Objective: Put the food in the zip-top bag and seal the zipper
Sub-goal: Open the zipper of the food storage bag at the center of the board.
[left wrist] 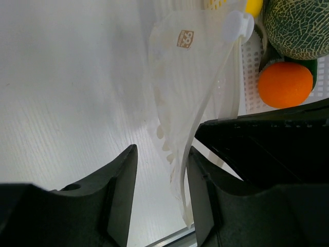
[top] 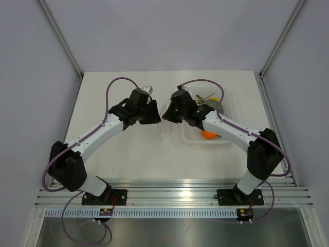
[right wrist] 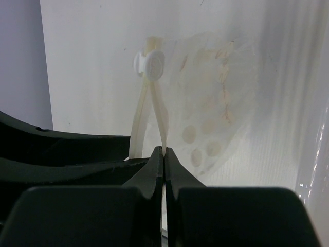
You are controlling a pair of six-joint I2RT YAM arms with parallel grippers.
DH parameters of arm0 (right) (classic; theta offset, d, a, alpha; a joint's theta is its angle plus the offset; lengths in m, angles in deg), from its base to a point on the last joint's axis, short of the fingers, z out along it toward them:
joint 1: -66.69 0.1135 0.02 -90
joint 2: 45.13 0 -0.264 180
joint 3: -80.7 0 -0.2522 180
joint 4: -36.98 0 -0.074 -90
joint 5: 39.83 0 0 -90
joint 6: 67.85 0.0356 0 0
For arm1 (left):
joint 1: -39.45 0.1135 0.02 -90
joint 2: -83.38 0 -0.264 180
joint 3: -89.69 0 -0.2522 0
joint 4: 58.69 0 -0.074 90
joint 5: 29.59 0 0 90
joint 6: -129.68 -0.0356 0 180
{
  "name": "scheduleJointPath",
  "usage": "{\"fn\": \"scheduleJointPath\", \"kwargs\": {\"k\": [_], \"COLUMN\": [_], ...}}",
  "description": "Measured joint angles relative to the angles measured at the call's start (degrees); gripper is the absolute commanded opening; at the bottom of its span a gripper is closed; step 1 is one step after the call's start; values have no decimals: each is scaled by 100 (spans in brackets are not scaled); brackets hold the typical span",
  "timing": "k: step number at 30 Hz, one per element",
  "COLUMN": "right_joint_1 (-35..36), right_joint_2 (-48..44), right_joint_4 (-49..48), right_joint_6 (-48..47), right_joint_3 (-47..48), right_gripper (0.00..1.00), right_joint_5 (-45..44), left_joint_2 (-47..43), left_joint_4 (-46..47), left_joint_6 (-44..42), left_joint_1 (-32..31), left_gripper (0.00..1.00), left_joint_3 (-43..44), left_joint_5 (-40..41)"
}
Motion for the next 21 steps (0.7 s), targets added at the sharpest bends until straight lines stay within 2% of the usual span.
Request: {"fn": "scheduleJointPath", "kwargs": {"k": [4,5,7,16,21], "right_joint_1": [0,0,0,-52,-59], "right_joint_2": [0,0,0,13,402], "right_joint_4": [-4,-4,2,446,1095], "right_joint_6": [2,2,2,-317,-715], "right_joint_3": [-2,-2,0,94,868], "right_gripper": [0,0,0,0,0], "right_joint_5": [46,85,103,9,-297], "left_joint_2": [149,188,251,286,282], "left_joint_4": [92,116,114,-737,-1294], "left_joint_6": [68,79,92,-92,-278], "left_joint_1": [0,0,0,57,66], "left_gripper": [24,12,0,0,0], "left_joint_3": [0,0,0,455,1088], "left_joint_5": [-2,0,24,817,1169]}}
